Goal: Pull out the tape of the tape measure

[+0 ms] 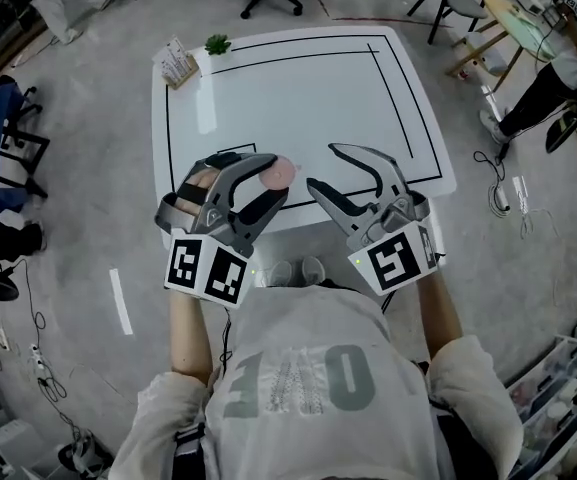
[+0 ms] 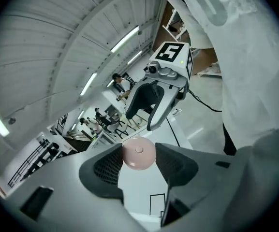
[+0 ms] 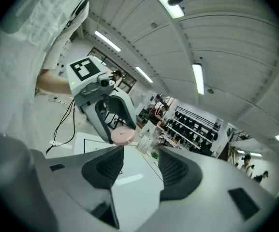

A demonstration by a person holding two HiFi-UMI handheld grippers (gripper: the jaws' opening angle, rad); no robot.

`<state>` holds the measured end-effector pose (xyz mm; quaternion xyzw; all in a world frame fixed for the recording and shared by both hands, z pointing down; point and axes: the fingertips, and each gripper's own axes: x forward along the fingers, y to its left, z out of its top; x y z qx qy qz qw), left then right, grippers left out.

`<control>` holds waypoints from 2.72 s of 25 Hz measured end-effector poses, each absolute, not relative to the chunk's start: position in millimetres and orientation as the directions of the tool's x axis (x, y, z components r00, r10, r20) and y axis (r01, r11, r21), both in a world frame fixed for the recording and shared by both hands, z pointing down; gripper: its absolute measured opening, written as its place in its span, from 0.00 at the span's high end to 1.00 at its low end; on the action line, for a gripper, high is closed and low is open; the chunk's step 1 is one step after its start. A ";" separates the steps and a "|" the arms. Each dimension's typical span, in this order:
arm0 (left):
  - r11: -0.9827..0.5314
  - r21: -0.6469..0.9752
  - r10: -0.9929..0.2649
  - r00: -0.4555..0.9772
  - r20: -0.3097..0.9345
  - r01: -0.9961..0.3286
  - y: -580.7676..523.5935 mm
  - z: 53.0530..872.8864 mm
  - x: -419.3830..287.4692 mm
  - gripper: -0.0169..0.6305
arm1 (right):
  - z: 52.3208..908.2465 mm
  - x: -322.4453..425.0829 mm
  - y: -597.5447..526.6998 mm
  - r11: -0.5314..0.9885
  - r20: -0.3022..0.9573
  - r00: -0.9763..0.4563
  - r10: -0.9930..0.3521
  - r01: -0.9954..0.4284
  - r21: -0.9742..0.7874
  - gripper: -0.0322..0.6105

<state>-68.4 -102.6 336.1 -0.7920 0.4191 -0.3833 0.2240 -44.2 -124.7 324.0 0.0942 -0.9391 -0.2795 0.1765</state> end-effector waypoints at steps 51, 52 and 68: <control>-0.219 -0.654 -0.927 -0.055 0.372 -0.724 -16.8 328.6 -204.0 0.61 | 329.3 -123.8 -133.2 0.846 0.263 -0.961 -0.083 0.071 0.528 0.90; -0.218 -0.653 -0.927 -0.056 0.371 -0.725 -17.1 328.8 -204.3 0.61 | 330.4 -123.7 -133.8 0.856 0.258 -0.962 -0.087 0.060 0.514 0.90; -0.228 -0.646 -0.931 -0.032 0.364 -0.729 -24.7 331.6 -205.7 0.61 | 335.0 -118.1 -144.6 0.847 0.268 -0.956 -0.121 0.041 0.530 0.90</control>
